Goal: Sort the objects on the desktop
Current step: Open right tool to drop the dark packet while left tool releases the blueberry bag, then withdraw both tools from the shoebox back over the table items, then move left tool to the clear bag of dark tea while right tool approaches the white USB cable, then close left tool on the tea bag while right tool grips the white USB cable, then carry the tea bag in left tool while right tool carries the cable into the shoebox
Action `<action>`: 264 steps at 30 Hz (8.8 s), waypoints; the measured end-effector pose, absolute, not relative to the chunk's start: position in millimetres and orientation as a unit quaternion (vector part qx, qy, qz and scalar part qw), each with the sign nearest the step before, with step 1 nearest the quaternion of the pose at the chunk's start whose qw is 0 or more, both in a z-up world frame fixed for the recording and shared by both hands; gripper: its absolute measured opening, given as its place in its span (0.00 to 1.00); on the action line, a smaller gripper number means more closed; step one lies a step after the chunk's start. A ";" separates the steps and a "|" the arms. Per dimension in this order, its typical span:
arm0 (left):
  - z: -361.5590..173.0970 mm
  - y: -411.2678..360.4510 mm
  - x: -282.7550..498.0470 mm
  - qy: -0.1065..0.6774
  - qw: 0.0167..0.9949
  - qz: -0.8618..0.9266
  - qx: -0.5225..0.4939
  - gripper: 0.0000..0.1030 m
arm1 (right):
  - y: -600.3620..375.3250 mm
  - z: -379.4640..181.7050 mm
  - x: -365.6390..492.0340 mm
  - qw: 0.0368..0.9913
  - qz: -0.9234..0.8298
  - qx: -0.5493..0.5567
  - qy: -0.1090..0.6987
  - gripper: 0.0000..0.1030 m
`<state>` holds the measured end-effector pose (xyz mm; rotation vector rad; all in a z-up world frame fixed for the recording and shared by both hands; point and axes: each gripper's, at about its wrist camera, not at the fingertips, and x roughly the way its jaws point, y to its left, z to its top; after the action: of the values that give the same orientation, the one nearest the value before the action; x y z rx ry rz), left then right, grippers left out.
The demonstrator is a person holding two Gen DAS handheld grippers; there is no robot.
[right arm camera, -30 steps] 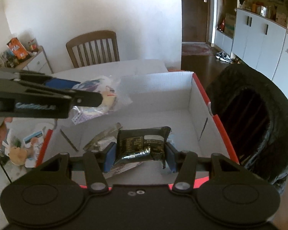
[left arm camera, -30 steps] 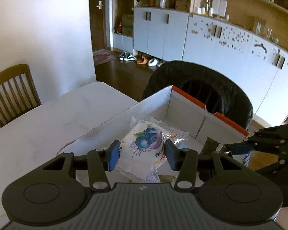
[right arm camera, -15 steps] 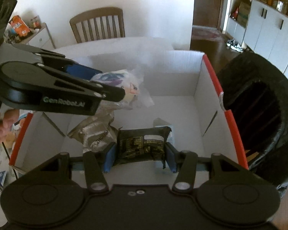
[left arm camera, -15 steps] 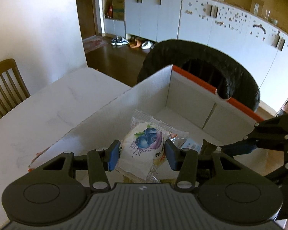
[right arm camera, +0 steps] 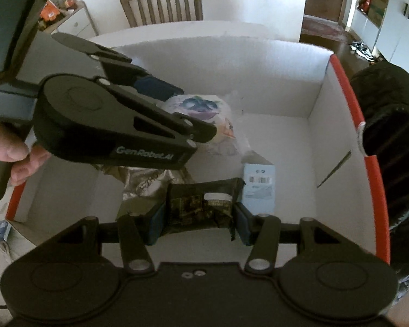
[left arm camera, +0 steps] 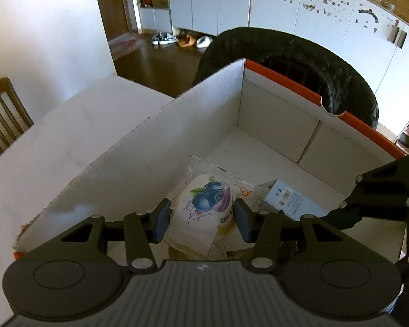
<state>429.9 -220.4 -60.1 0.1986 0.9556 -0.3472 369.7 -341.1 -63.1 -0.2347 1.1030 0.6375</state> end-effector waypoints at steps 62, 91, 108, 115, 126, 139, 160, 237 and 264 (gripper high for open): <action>20.9 -183.5 345.7 0.416 0.892 -0.177 0.022 0.65 | -362.9 17.5 320.2 0.845 0.303 -0.051 0.437 0.82; 59.5 -116.3 230.8 0.351 0.911 -0.217 -0.020 0.70 | -312.7 42.8 211.6 0.880 0.304 -0.018 0.364 0.94; 50.1 -35.3 169.7 0.354 0.917 -0.178 -0.037 0.80 | -253.0 22.1 143.0 0.877 0.306 -0.021 0.369 0.99; 33.3 3.0 148.1 0.363 0.919 -0.144 -0.046 0.81 | -220.2 -4.2 116.3 0.872 0.300 -0.045 0.385 0.99; -0.7 49.5 124.6 0.371 0.923 -0.085 -0.050 1.00 | -188.1 -41.5 89.7 0.862 0.286 -0.055 0.415 0.99; -46.7 75.5 113.5 0.390 0.920 -0.028 -0.002 1.00 | -168.6 -83.7 88.8 0.858 0.249 -0.066 0.444 0.99; -87.7 86.1 126.7 0.395 0.918 0.001 0.021 1.00 | -141.9 -104.2 85.0 0.875 0.195 -0.082 0.436 0.98; -50.1 23.2 112.9 0.434 0.895 -0.097 -0.035 0.36 | -213.2 -64.7 87.1 0.899 0.141 -0.025 0.413 0.67; 3.9 -56.0 136.8 0.426 0.888 -0.171 -0.022 0.36 | -278.6 15.2 111.2 0.923 0.145 -0.021 0.356 0.65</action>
<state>136.8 -56.0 3.9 -0.0447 0.8856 -0.3559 111.2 -278.6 15.2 -0.0428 0.7304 0.2976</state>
